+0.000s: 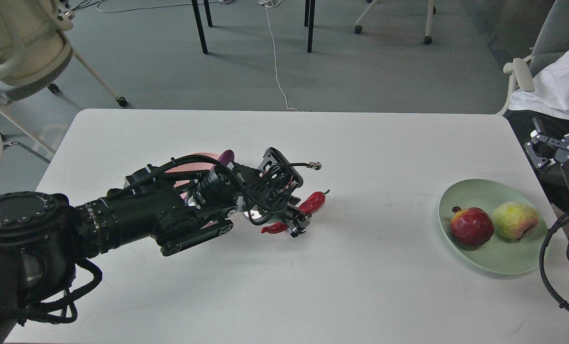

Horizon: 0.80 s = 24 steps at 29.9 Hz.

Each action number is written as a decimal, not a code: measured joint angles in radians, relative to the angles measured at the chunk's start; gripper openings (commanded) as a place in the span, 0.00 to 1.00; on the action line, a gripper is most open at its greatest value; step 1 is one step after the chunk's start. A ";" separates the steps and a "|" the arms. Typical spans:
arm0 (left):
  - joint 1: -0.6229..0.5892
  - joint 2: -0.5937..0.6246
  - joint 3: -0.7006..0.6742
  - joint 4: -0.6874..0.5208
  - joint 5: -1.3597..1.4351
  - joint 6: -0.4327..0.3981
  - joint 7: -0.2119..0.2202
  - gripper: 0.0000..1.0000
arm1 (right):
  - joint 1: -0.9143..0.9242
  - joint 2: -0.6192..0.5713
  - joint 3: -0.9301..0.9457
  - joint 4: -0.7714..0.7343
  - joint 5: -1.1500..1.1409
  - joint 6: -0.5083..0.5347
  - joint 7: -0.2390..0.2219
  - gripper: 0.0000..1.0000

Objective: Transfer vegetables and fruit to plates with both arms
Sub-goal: 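Move the left gripper to the red chili pepper and grasp it, then carry the chili pepper onto the pink plate and release it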

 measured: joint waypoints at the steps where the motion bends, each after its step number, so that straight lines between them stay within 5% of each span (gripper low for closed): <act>1: 0.000 -0.001 0.000 0.000 0.000 0.000 0.000 0.21 | 0.000 0.000 0.000 0.000 0.000 0.000 0.000 0.99; 7: 0.003 -0.003 0.000 -0.001 0.000 -0.002 0.008 0.10 | 0.000 0.000 0.000 -0.003 0.000 0.000 0.000 0.99; 14: -0.019 0.056 -0.018 -0.087 -0.013 -0.011 0.011 0.10 | 0.000 0.000 0.005 -0.004 0.000 0.000 0.000 0.99; 20: -0.104 0.312 -0.045 -0.361 -0.082 -0.055 0.024 0.10 | 0.002 0.000 0.008 -0.003 0.000 0.000 0.000 0.99; 24: -0.124 0.493 -0.051 -0.429 -0.098 -0.060 0.020 0.12 | 0.002 0.004 0.008 -0.003 0.000 0.000 0.000 0.99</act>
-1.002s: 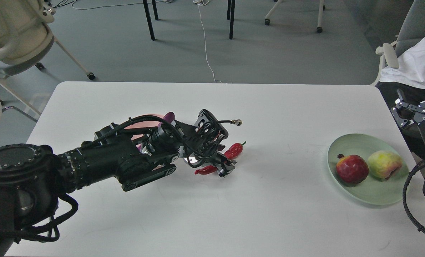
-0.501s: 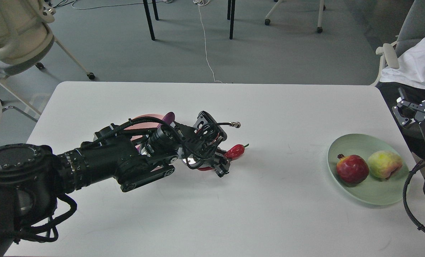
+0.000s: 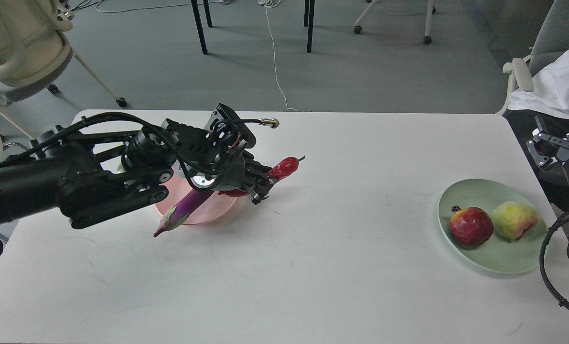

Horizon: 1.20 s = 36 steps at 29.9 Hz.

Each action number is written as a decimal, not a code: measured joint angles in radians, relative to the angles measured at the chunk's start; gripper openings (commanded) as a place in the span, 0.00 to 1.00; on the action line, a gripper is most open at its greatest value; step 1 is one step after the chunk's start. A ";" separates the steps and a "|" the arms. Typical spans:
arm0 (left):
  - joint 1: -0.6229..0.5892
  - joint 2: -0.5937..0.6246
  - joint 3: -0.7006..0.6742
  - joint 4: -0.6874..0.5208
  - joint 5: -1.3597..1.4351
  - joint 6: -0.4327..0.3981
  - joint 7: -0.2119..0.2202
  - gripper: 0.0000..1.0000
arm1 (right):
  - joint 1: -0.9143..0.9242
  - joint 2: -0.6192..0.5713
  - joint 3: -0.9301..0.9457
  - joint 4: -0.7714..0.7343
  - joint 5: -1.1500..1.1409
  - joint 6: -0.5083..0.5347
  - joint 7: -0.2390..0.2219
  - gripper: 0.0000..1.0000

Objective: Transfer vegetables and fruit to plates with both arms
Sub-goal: 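Carry the chili pepper onto the pink plate and release it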

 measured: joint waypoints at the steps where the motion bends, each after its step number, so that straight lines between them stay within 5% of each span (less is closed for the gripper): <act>1: -0.003 0.049 0.000 -0.002 -0.002 0.000 -0.004 0.12 | 0.000 0.001 0.000 0.000 0.000 0.000 0.000 0.99; 9: 0.012 0.214 0.014 0.077 -0.004 0.000 -0.073 0.12 | 0.004 0.011 0.000 0.000 -0.001 0.000 0.000 0.99; 20: 0.101 0.168 0.022 0.234 0.006 0.038 -0.074 0.13 | 0.011 0.007 0.005 0.000 0.000 0.000 0.000 0.99; 36: 0.138 0.093 0.018 0.249 0.005 0.040 -0.068 0.18 | 0.032 0.010 -0.010 -0.005 -0.003 0.000 0.000 0.99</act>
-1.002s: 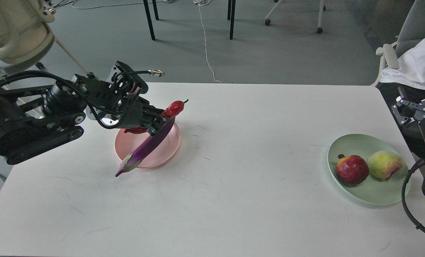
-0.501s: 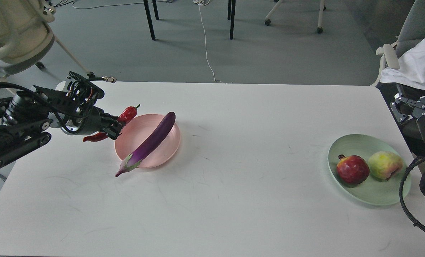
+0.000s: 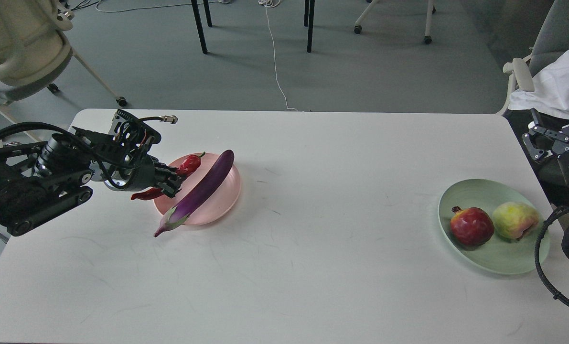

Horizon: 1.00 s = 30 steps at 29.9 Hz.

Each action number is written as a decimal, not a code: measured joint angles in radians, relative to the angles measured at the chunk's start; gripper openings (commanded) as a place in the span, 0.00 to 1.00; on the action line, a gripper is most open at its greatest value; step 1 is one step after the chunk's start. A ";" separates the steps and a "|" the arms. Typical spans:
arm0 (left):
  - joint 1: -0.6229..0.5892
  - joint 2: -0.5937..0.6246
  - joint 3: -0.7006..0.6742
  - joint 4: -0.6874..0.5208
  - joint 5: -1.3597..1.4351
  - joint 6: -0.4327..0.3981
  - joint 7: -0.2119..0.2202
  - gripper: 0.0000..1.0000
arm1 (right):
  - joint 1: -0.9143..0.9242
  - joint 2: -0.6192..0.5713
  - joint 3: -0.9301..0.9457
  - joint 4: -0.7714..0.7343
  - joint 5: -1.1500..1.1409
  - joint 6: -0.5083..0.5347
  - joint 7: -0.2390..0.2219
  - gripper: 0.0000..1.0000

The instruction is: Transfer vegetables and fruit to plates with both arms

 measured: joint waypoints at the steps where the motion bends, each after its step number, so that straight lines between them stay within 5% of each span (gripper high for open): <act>1: 0.002 -0.001 -0.001 0.000 0.000 0.000 0.000 0.18 | -0.001 0.000 0.000 0.000 0.000 0.000 0.000 0.99; 5: 0.007 -0.014 -0.001 0.000 0.001 0.001 0.000 0.25 | 0.002 0.001 0.000 0.000 0.001 0.000 0.000 0.99; 10: 0.008 -0.047 -0.005 0.017 -0.001 0.001 0.000 0.60 | 0.011 0.001 0.001 0.008 0.001 0.000 0.000 0.99; 14: 0.009 -0.062 -0.012 0.027 -0.010 0.011 -0.002 0.71 | 0.010 0.002 0.001 0.008 0.001 0.000 0.000 0.99; 30: -0.039 0.063 -0.092 0.043 -0.400 0.083 -0.012 0.95 | 0.005 -0.001 0.009 -0.024 0.001 0.000 0.000 0.99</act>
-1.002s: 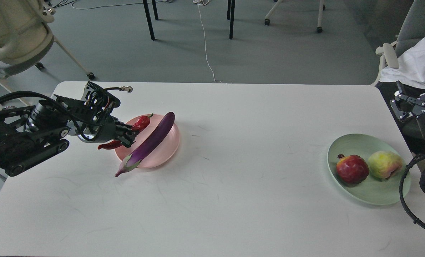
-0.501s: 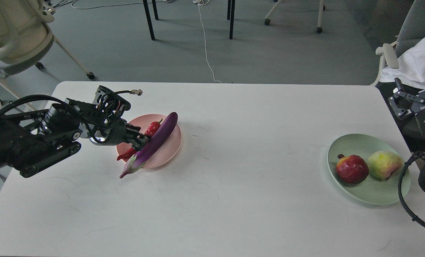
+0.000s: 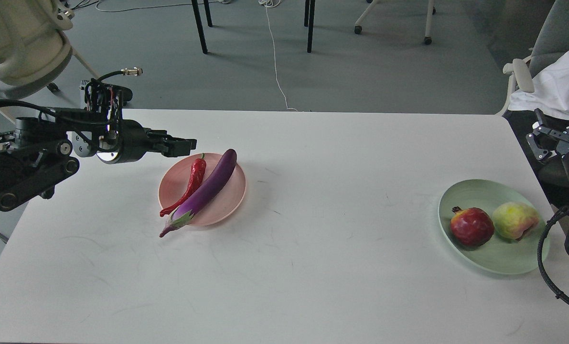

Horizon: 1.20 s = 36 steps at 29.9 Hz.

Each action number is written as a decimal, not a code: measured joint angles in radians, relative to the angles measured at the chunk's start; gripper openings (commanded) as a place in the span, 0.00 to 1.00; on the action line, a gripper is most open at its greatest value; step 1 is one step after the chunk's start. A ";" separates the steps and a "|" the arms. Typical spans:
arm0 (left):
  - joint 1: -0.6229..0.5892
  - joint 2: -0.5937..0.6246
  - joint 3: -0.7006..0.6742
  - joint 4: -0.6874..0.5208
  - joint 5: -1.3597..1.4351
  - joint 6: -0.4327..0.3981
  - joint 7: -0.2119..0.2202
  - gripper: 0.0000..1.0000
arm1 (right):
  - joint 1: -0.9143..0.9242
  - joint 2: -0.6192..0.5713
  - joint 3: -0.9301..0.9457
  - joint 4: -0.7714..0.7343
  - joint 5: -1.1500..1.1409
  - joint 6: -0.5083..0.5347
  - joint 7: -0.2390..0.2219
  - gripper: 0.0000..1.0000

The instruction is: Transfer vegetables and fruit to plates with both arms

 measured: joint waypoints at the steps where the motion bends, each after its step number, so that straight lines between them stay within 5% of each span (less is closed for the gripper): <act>1: -0.001 0.007 -0.016 0.009 -0.038 0.000 0.000 0.97 | 0.002 0.000 0.000 -0.005 0.000 0.000 0.000 0.99; 8: 0.006 0.011 -0.166 0.138 -0.443 0.001 0.001 0.98 | 0.007 0.001 0.004 -0.017 -0.001 0.000 0.000 0.99; 22: 0.041 -0.104 -0.245 0.371 -1.403 -0.015 -0.001 0.98 | 0.066 0.051 0.006 -0.027 0.002 0.000 0.000 0.99; 28: 0.166 -0.169 -0.421 0.419 -1.704 -0.059 0.006 0.98 | 0.111 0.120 0.008 -0.028 0.052 0.000 -0.020 0.99; 36: 0.298 -0.291 -0.738 0.441 -1.774 -0.091 0.009 0.98 | 0.117 0.191 0.010 -0.027 0.187 0.000 -0.067 0.99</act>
